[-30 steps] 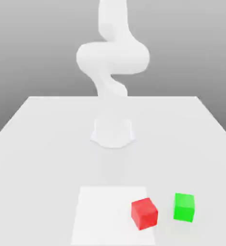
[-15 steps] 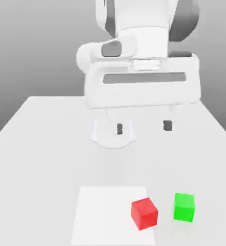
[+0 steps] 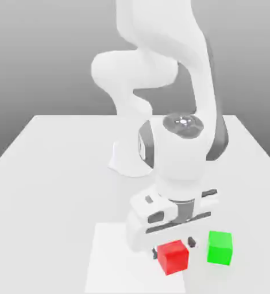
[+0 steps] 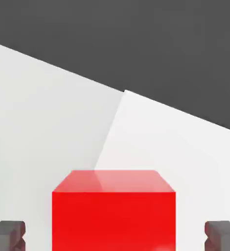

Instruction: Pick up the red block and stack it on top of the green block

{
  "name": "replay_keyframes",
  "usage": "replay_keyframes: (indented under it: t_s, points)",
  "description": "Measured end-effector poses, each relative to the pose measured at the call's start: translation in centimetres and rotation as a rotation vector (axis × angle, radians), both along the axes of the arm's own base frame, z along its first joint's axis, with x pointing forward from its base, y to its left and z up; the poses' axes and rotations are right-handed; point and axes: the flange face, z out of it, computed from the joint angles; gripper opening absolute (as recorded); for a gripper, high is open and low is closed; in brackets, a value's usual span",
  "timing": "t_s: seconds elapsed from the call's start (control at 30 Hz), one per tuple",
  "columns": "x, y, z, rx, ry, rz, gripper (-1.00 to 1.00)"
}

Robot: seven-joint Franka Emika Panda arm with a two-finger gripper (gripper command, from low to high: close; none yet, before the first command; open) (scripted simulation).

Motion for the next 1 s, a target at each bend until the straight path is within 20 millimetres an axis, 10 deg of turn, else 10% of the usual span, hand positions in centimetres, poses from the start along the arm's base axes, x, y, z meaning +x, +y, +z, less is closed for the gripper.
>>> replay_keyframes:
  t_s: [0.17, 0.33, 0.47, 0.67, 0.7, 1.0]
  points:
    - [0.0, 0.0, -0.2, 0.0, 0.0, 0.0, -1.0]
    - [0.0, 0.0, 4.8, 0.0, 0.001, 0.0, -1.0]
    - [-3.0, 9.7, 8.6, 0.003, 0.001, 0.204, -1.0]
    - [-3.6, 11.2, 3.9, 0.0, 0.0, 0.231, -1.0]
    - [-3.7, 11.2, 3.3, 0.0, 0.0, 0.232, 1.0]
    - [-3.6, 11.3, 5.3, -0.001, 0.0, 0.231, 1.0]
